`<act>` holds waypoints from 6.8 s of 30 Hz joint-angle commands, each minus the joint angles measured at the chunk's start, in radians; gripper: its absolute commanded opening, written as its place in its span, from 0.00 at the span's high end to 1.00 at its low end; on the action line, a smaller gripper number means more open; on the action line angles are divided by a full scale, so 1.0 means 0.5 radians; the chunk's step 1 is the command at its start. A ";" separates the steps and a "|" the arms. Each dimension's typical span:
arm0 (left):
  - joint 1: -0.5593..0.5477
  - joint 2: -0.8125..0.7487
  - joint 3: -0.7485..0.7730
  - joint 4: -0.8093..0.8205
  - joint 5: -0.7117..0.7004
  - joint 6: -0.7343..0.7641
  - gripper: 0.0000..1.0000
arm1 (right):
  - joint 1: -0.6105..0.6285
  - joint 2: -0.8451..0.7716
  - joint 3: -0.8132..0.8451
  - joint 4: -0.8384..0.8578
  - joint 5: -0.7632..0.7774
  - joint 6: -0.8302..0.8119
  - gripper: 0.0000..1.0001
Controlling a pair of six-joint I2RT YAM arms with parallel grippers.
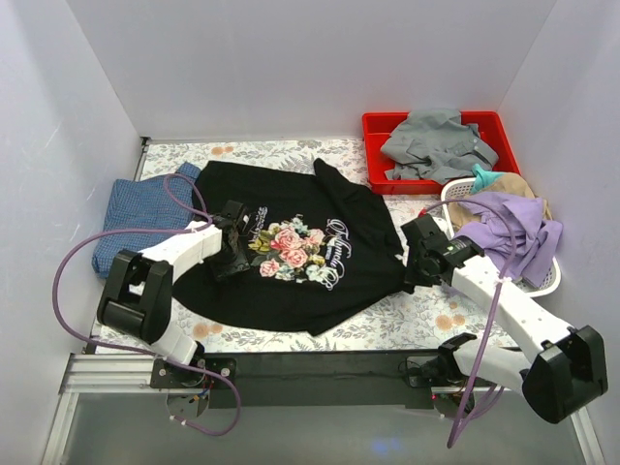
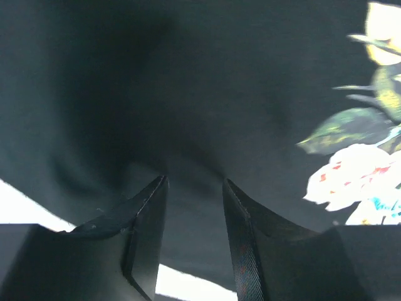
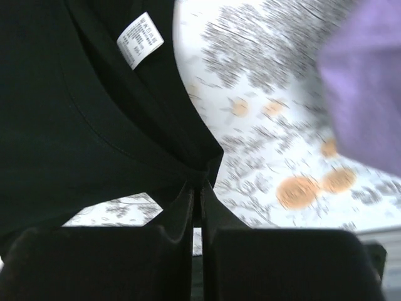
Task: Fold and stack the t-shirts
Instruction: Flatten the tshirt out, then fold the tshirt
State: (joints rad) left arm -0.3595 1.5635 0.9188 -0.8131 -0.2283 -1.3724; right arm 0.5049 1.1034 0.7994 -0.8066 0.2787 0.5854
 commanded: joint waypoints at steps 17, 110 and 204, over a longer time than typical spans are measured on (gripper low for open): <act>-0.149 -0.710 -0.132 -0.353 0.514 -0.250 0.64 | -0.003 -0.293 0.413 -0.606 0.333 0.171 0.64; 0.704 0.962 1.071 0.332 -0.080 0.143 0.34 | -0.500 1.858 1.678 0.705 -0.904 -0.757 0.50; 0.817 0.972 1.135 0.252 -0.037 0.318 0.58 | -0.562 1.883 1.190 1.310 -1.054 -0.217 0.57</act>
State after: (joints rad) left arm 0.0414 2.0537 1.4986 -0.6750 -0.2363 -1.2263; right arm 0.2287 2.0239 1.3594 -0.1371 -0.2523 0.4728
